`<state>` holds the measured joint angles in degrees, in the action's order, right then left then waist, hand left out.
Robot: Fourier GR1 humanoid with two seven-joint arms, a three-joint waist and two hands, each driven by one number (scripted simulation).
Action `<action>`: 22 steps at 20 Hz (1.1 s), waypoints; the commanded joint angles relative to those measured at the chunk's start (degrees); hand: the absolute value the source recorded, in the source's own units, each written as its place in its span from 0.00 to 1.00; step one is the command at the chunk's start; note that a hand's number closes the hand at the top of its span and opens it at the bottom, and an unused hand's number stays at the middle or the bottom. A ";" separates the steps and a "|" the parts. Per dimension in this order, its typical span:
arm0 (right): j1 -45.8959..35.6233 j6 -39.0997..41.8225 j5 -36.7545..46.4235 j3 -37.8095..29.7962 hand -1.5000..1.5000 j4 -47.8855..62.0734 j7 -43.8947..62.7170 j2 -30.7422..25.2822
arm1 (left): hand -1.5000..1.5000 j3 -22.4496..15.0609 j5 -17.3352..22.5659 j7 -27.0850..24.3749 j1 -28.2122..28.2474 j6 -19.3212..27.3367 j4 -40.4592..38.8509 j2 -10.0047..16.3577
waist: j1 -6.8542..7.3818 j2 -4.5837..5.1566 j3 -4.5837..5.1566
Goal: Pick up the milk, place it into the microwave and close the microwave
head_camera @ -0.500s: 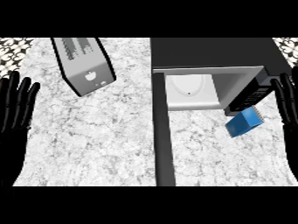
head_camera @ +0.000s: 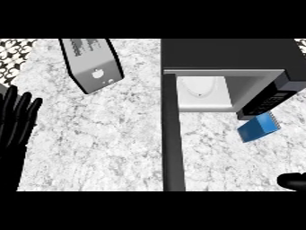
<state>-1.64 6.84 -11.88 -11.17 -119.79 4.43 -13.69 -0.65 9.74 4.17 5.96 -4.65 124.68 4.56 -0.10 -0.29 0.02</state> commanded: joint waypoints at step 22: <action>4.23 0.98 7.33 -5.92 0.00 18.87 -10.88 2.30 | 0.00 12.99 23.68 4.97 24.11 -12.91 20.85 2.02 | 0.91 0.26 -0.11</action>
<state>2.41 8.53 -6.87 -16.86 -105.72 -2.98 -12.29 11.14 24.80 4.25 29.57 -19.45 135.19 5.91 0.87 -0.10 -0.03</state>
